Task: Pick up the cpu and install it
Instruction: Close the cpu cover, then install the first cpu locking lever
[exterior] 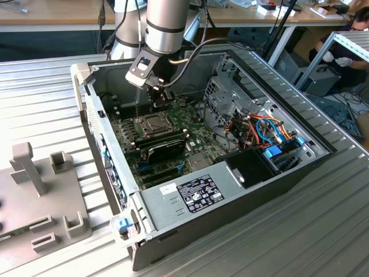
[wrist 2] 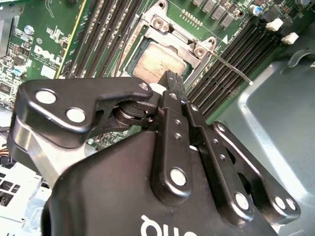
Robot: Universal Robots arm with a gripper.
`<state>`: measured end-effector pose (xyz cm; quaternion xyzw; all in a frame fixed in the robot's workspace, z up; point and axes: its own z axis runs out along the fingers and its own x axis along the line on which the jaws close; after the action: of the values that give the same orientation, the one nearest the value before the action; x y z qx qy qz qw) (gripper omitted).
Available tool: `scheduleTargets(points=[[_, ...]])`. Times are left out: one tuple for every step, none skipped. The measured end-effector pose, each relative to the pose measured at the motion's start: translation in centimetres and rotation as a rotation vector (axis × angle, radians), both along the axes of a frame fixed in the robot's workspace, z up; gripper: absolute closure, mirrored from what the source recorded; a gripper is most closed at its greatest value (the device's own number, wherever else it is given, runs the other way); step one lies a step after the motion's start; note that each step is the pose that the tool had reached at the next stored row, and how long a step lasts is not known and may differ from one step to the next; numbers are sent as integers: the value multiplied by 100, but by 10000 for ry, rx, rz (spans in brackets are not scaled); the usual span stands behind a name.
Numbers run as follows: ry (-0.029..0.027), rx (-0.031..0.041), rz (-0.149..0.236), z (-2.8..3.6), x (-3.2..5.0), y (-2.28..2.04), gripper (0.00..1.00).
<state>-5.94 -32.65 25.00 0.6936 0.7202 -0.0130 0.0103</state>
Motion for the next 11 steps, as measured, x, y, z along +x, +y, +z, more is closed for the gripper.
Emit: scheduleTargets(points=[[0, 1, 0, 1, 0, 0, 89], [0, 0, 0, 13, 0, 0, 89], [0, 1, 0, 24, 0, 0, 89], [0, 1, 0, 25, 0, 0, 89], [0, 1, 0, 25, 0, 0, 89], [0, 1, 0, 27, 0, 0, 89], [0, 0, 0, 28, 0, 0, 89], [0, 1, 0, 28, 0, 0, 89], [0, 0, 0, 29, 0, 0, 89], [0, 0, 1, 30, 0, 0, 89], [0, 1, 0, 30, 0, 0, 89]])
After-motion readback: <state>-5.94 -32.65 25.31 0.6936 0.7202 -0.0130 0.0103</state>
